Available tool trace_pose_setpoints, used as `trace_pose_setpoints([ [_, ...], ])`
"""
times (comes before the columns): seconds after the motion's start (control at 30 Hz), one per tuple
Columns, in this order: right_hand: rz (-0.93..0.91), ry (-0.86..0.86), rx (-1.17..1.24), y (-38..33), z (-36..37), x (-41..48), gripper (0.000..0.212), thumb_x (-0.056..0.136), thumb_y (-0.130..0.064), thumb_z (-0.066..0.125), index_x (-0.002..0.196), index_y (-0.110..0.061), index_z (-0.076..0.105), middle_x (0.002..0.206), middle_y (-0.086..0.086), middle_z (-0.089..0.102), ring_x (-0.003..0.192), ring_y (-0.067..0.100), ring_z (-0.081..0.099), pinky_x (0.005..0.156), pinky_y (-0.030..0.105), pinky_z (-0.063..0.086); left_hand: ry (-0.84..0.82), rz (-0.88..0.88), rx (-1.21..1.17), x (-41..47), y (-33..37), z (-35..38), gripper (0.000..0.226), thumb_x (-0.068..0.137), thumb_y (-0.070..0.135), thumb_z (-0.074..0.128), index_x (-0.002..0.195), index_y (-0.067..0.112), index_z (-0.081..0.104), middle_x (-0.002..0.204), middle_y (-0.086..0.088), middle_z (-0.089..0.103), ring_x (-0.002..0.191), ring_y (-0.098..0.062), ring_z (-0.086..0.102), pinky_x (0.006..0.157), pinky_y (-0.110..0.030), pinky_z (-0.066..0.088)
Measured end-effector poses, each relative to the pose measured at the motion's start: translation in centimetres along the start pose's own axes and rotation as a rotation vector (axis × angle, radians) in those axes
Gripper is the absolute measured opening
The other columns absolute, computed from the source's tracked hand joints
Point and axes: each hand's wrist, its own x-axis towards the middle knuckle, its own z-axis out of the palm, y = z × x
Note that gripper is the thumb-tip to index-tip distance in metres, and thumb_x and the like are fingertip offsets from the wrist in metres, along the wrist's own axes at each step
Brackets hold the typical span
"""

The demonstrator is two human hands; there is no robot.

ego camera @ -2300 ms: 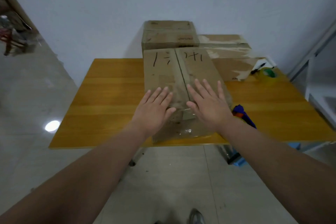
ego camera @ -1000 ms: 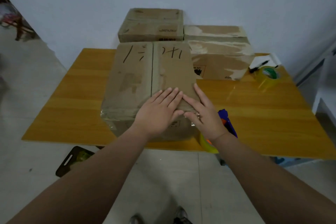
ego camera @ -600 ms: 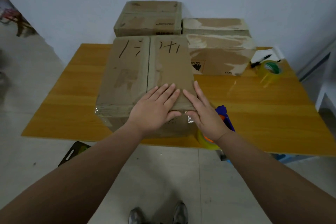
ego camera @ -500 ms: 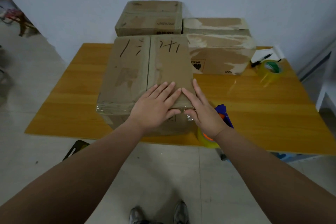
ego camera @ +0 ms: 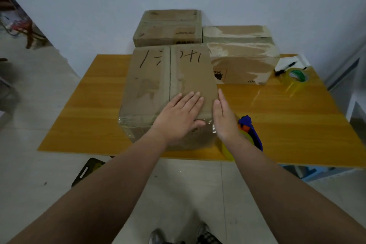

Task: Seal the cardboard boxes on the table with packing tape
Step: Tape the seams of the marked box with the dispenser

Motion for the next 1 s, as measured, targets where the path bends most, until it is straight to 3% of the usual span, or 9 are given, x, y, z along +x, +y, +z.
trace_pose_setpoints([
  [0.1,0.013,0.0,-0.039,0.2,-0.1,0.1,0.05,0.101,-0.048,0.022,0.149,-0.041,0.013,0.155,-0.007,0.027,0.143,0.018,0.021,0.117,0.052,0.013,-0.013,-0.039,-0.003,-2.8,-3.2,1.2,0.071,0.087,0.062,-0.009,0.144,0.02,-0.01,0.157,-0.004,0.001,0.144,-0.017,-0.003,0.113,-0.036,-0.006],
  [0.23,0.031,0.038,-0.06,0.1,-0.1,-0.1,0.048,0.099,-0.051,0.02,0.147,-0.046,0.016,0.154,-0.01,0.027,0.143,0.019,0.022,0.117,0.052,0.015,-0.031,-0.145,-0.017,-7.7,-7.7,2.0,0.07,0.086,0.061,-0.011,0.145,0.023,-0.002,0.156,-0.002,0.011,0.144,-0.017,0.007,0.114,-0.035,0.002],
  [0.4,0.153,0.089,-0.072,-0.3,0.2,-0.8,0.066,0.093,-0.065,0.021,0.151,-0.032,0.016,0.157,0.0,0.024,0.143,0.024,0.022,0.115,0.048,0.022,-0.065,-0.239,-0.13,-12.2,-11.5,2.9,0.069,0.084,0.059,-0.007,0.143,0.024,-0.013,0.15,0.009,-0.013,0.14,-0.007,-0.01,0.115,-0.032,-0.003],
  [0.5,0.503,0.353,-0.056,-1.6,1.4,-2.3,0.093,0.081,-0.08,0.027,0.152,-0.026,0.004,0.158,0.013,0.01,0.142,0.037,0.017,0.109,0.054,0.024,-0.078,-0.233,-0.217,-14.2,-13.0,3.5,0.057,0.096,0.047,0.007,0.147,0.028,-0.007,0.156,0.008,-0.005,0.139,-0.004,-0.011,0.114,-0.029,-0.004],
  [0.6,0.554,0.576,0.147,-4.1,5.3,-5.6,0.1,0.081,-0.075,0.044,0.152,-0.019,0.001,0.158,0.014,0.006,0.141,0.037,0.018,0.108,0.052,0.028,0.009,-0.177,-0.276,-14.7,-12.9,3.1,0.052,0.101,0.037,0.028,0.15,0.023,0.018,0.158,0.003,0.006,0.143,-0.01,-0.002,0.113,-0.025,-0.004],
  [0.73,0.486,0.421,0.316,-7.5,12.1,-8.4,0.101,0.086,-0.059,0.053,0.151,-0.012,-0.008,0.159,0.01,0.007,0.142,0.032,0.019,0.113,0.047,0.026,0.107,0.058,-0.382,-15.2,-11.7,1.7,0.05,0.097,0.038,0.041,0.141,0.014,0.041,0.152,0.001,0.028,0.143,-0.013,0.011,0.114,-0.023,-0.003],
  [0.87,0.334,0.354,0.028,-8.4,13.8,-9.5,0.077,0.1,-0.033,0.04,0.148,0.001,-0.01,0.159,0.015,0.001,0.146,0.027,0.009,0.118,0.035,0.014,0.128,0.287,-0.379,-16.6,-11.0,0.8,0.051,0.097,0.046,0.033,0.135,0.016,0.05,0.146,0.004,0.037,0.142,-0.014,0.019,0.117,-0.029,0.001],
  [0.93,0.306,0.298,-0.061,-8.2,13.2,-9.6,0.067,0.103,-0.029,0.034,0.149,0.001,-0.004,0.159,0.016,0.008,0.145,0.027,0.014,0.116,0.033,0.016,0.094,0.262,-0.357,-17.2,-12.3,1.0,0.059,0.096,0.052,0.018,0.142,0.022,0.04,0.152,0.007,0.024,0.142,-0.006,0.006,0.116,-0.026,-0.006],
  [1.0,0.347,0.219,-0.077,-8.4,12.3,-8.9,0.06,0.104,-0.028,0.032,0.151,-0.005,0.005,0.156,0.014,0.021,0.141,0.03,0.026,0.114,0.038,0.026,0.095,0.082,-0.388,-17.6,-15.0,1.5,0.057,0.097,0.05,0.017,0.147,0.025,0.026,0.156,0.007,0.014,0.141,-0.004,-0.001,0.113,-0.023,-0.01],
])
